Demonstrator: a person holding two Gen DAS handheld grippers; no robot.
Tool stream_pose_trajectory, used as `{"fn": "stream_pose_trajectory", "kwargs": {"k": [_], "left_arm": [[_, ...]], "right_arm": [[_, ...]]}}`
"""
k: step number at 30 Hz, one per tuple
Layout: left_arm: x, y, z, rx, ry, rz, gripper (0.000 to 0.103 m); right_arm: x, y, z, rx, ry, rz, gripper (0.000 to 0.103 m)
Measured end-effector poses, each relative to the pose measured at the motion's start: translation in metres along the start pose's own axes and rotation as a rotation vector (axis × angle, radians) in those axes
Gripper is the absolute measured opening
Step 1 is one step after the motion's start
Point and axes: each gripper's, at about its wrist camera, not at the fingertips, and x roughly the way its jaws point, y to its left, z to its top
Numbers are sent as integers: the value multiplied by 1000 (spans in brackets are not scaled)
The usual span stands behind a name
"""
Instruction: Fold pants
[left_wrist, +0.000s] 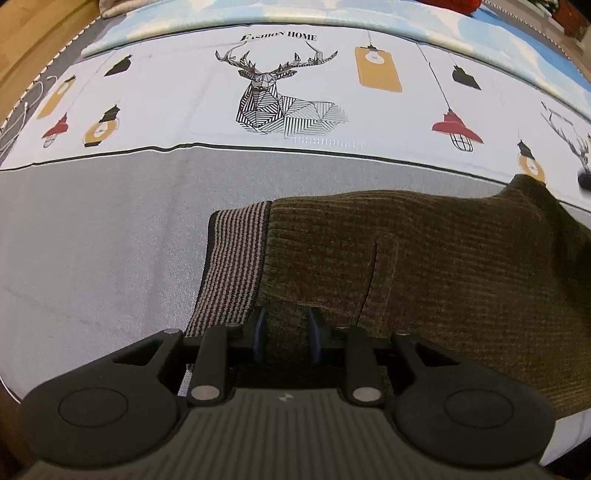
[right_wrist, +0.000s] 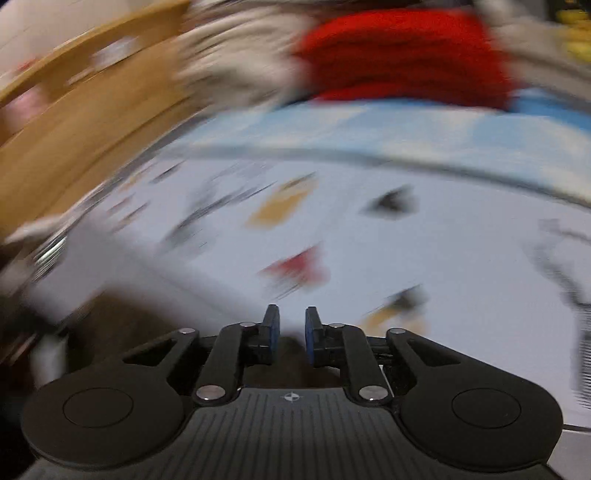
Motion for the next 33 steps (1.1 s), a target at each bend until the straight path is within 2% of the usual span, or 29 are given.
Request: {"fn": "stream_pose_trajectory", "kwargs": {"k": [3, 5, 6, 7, 9, 12, 15, 17, 19, 23, 26, 30, 33], "left_arm": [[0, -3, -1, 18, -1, 12, 28], [0, -3, -2, 19, -3, 15, 28], [0, -3, -2, 19, -5, 17, 28], [-1, -3, -2, 19, -8, 19, 28], [-4, -4, -3, 24, -19, 29, 28], [-7, -4, -4, 26, -31, 33, 29], [-9, -4, -5, 20, -28, 43, 29], [-14, -6, -5, 23, -40, 35, 29], [-19, -8, -6, 23, -56, 20, 29], [-25, -14, -6, 32, -74, 6, 29], [-29, -18, -4, 25, -87, -10, 31], [-36, -26, 1, 20, -110, -34, 32], [-44, -41, 4, 31, -137, -58, 34]], "right_arm": [[17, 7, -23, -104, 158, -24, 16], [36, 6, -39, -163, 223, -151, 15], [43, 1, -45, -165, 245, -214, 9], [45, -5, -48, -147, 227, -237, 1], [42, -12, -48, -79, 206, -230, 0], [35, -9, -49, -80, 176, -243, 0], [22, -16, -56, -42, 189, -235, 0], [20, -31, -61, -12, 224, -232, 0], [6, -41, -70, 13, 222, -229, 0], [-27, -72, -86, 113, 217, -249, 0], [-49, -91, -104, 193, 251, -288, 0], [-89, -108, -133, 243, 270, -441, 2], [-118, -122, -165, 248, 328, -640, 13]]}}
